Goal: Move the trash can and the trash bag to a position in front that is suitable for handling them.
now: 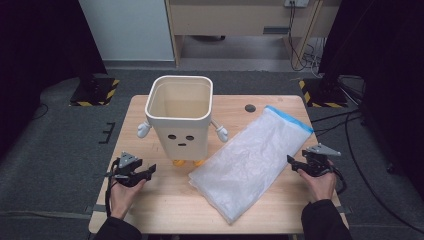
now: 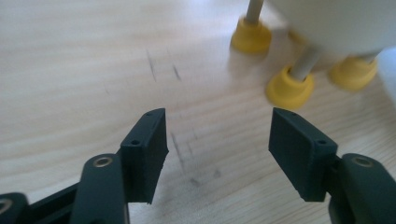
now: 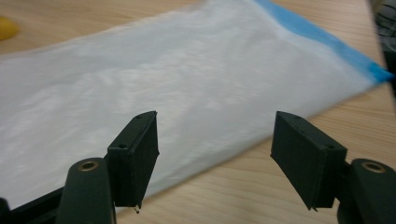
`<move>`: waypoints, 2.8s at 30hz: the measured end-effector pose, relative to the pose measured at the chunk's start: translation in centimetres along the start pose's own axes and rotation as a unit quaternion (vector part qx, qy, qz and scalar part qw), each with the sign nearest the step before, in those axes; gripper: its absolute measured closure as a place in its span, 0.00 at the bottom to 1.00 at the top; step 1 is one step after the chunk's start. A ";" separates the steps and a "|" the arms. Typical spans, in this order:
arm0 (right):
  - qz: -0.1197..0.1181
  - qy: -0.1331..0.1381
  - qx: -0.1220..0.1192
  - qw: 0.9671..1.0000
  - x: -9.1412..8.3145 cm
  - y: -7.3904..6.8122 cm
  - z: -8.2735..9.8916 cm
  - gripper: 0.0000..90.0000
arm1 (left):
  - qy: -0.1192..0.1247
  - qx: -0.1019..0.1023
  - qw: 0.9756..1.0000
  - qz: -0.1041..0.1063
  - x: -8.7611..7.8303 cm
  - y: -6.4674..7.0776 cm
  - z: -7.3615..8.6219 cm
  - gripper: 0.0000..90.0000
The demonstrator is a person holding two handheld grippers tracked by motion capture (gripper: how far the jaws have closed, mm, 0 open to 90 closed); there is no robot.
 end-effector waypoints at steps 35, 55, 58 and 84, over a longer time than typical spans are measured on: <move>-0.116 -0.084 -0.105 0.984 1.3 -5.2 3.5 0.39 | 0.034 0.007 0.999 -0.011 -1.7 0.8 -0.5 0.37; 0.043 -0.030 0.048 0.997 5.6 -1.1 -2.1 0.31 | 0.081 0.000 0.996 -0.037 -2.5 -0.5 -2.4 0.40; 0.068 -0.061 0.042 0.995 8.3 -0.7 -1.4 0.34 | 0.086 -0.003 0.995 -0.044 -2.6 -1.0 -2.5 0.40; -0.125 -0.030 -0.108 0.986 8.8 -1.4 -0.7 0.37 | 0.138 -0.013 0.990 -0.016 -4.2 -1.2 -4.6 0.44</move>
Point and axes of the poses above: each handheld gripper's, and its own axes: x roughly forward along the jaws, z roughly out of its underside, y roughly to its right, the point moved 8 cm from there along x, roughly forward along the jaws, and after that the axes turned 12 degrees about -x, right-handed, at the moved point
